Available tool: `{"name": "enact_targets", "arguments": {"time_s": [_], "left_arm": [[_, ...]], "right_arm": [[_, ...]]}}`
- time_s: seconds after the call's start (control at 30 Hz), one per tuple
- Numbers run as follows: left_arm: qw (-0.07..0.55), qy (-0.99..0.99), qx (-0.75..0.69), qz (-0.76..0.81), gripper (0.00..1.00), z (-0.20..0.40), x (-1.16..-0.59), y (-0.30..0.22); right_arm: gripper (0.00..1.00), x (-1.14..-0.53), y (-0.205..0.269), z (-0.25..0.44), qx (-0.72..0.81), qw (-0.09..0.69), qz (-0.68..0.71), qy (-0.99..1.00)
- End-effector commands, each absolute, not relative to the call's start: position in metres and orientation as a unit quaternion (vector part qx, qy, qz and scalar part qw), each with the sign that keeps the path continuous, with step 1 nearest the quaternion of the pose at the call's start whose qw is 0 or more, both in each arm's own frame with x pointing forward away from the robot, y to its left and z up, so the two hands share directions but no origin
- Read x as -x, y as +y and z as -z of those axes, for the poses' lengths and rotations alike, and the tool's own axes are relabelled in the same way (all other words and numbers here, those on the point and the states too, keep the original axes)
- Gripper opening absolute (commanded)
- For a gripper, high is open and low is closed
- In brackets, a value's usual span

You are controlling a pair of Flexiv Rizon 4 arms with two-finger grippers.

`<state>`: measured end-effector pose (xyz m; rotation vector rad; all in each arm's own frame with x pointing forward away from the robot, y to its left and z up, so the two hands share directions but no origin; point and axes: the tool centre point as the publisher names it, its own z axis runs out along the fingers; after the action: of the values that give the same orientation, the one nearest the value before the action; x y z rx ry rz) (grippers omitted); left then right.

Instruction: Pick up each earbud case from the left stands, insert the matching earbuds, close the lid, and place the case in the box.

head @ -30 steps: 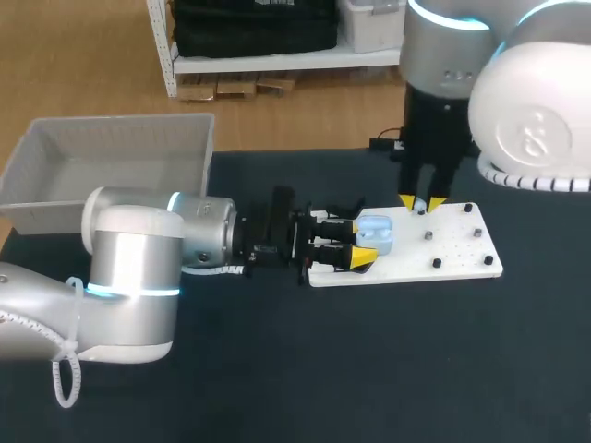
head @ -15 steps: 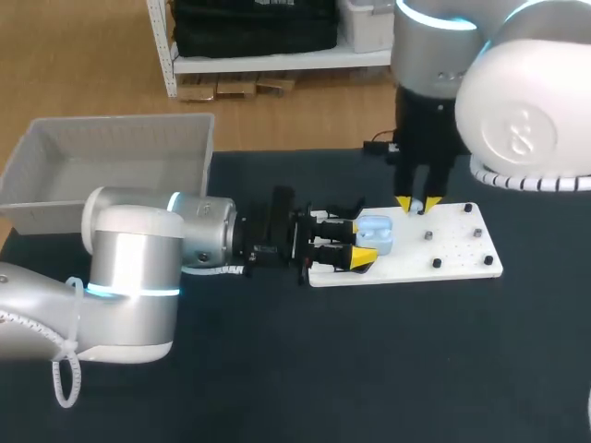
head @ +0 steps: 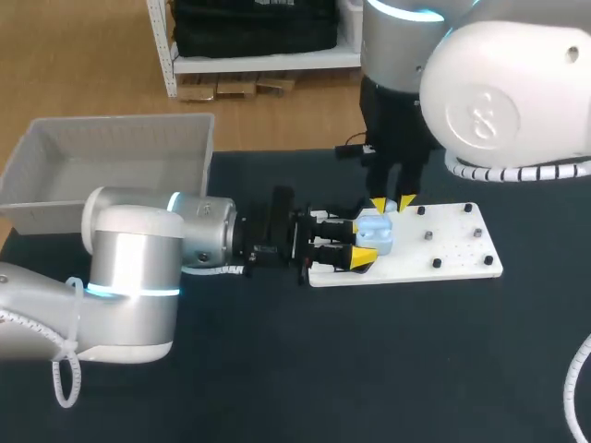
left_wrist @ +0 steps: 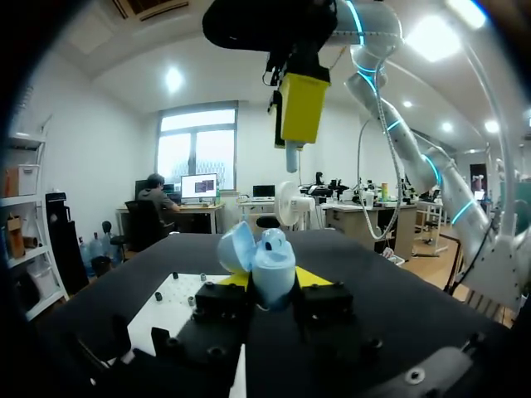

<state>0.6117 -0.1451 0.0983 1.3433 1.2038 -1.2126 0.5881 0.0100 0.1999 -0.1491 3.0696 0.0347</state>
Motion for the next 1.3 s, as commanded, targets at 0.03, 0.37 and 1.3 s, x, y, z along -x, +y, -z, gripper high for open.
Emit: {"name": "enact_targets", "arguments": {"time_s": [0.03, 0.37, 1.3], "left_arm": [[0.464, 0.491, -0.548, 0.494, 0.00, -0.099, -0.612, -0.145], [0.464, 0.491, -0.548, 0.494, 0.00, -0.099, -0.612, -0.145], [0.464, 0.491, -0.548, 0.494, 0.00, -0.099, -0.612, -0.145]], "right_arm": [[0.00, -0.588, 0.012, -0.196, 0.043, 0.036, -0.017, 0.998], [0.00, -0.587, 0.024, -0.188, 0.039, 0.046, -0.009, 0.998], [0.00, -0.594, 0.031, -0.163, 0.023, 0.058, -0.015, 0.998]]}}
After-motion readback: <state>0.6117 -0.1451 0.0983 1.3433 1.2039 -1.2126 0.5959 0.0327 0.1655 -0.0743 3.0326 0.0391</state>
